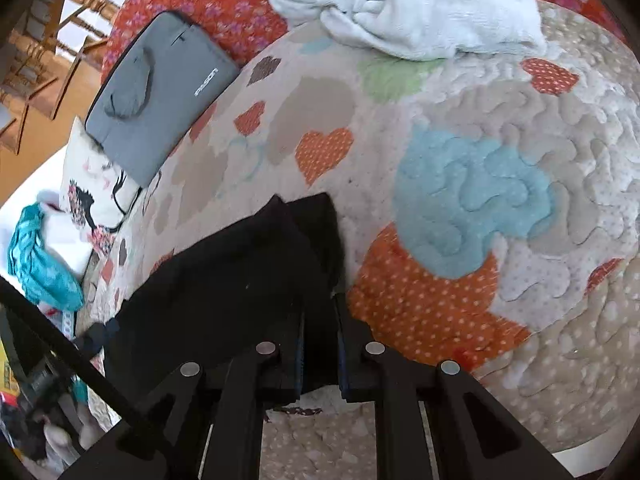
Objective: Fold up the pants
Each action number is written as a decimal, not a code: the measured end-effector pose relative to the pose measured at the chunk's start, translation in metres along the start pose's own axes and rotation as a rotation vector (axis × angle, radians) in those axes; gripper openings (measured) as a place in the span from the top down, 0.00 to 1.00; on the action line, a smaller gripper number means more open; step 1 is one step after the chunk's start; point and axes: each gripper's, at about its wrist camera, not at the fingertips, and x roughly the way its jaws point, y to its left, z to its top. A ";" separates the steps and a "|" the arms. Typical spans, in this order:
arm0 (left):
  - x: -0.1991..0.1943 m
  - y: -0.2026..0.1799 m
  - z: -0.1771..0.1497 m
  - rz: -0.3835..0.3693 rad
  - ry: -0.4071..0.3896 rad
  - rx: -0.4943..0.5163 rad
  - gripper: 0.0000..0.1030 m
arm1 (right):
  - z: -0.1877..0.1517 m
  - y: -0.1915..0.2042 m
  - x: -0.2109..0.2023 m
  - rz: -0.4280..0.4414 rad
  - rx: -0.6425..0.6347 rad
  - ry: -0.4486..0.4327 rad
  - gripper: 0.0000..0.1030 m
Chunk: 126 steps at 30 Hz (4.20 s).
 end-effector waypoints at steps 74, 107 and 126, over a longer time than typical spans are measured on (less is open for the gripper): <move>0.013 -0.074 0.091 -0.275 0.072 0.296 0.94 | -0.026 0.144 -0.009 0.346 -0.224 -0.061 0.78; -0.115 0.170 -0.045 -0.239 -0.347 -0.447 0.48 | -0.086 0.266 0.037 0.295 -0.642 0.165 0.32; -0.110 0.186 -0.073 -0.210 -0.336 -0.502 0.48 | -0.083 0.296 0.086 0.029 -0.652 0.186 0.82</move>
